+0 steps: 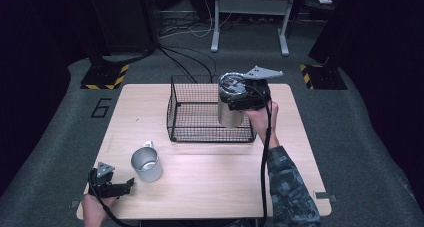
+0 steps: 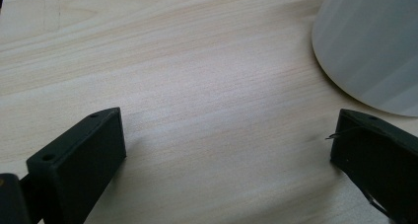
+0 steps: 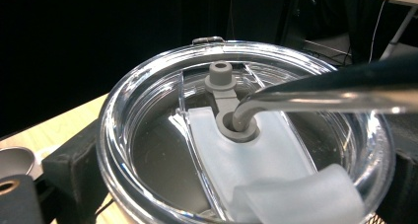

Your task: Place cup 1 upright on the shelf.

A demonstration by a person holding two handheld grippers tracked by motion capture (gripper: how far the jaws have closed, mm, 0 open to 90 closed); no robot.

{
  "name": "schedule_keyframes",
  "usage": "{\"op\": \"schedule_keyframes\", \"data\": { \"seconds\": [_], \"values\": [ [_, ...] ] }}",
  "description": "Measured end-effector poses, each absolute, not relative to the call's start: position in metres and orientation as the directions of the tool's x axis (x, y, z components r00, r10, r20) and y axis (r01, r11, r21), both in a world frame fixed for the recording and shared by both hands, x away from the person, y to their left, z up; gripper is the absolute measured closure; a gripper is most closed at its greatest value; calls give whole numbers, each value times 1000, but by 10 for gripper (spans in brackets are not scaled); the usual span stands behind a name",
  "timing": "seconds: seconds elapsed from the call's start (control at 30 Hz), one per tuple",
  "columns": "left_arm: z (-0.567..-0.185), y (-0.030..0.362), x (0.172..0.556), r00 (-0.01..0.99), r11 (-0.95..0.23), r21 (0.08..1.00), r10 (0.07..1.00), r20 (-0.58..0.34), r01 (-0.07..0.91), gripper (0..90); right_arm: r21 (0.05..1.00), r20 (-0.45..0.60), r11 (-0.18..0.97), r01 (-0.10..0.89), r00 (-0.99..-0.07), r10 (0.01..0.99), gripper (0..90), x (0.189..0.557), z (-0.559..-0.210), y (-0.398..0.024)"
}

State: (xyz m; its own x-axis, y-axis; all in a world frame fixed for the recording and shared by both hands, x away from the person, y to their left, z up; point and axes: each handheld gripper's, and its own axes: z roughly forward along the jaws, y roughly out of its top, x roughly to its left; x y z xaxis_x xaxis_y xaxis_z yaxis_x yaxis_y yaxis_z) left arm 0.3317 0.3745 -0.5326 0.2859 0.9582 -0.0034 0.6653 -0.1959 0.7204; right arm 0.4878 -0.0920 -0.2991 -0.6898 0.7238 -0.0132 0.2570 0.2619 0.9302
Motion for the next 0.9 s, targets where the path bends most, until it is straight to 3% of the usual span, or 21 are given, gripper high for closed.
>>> {"op": "schedule_keyframes", "data": {
  "seconds": [0.9],
  "values": [
    [-533,374,332,280,-192,727,960,0,659,2,919,-14,263,295,-641,767,36,532,-307,-88]
  ]
}}
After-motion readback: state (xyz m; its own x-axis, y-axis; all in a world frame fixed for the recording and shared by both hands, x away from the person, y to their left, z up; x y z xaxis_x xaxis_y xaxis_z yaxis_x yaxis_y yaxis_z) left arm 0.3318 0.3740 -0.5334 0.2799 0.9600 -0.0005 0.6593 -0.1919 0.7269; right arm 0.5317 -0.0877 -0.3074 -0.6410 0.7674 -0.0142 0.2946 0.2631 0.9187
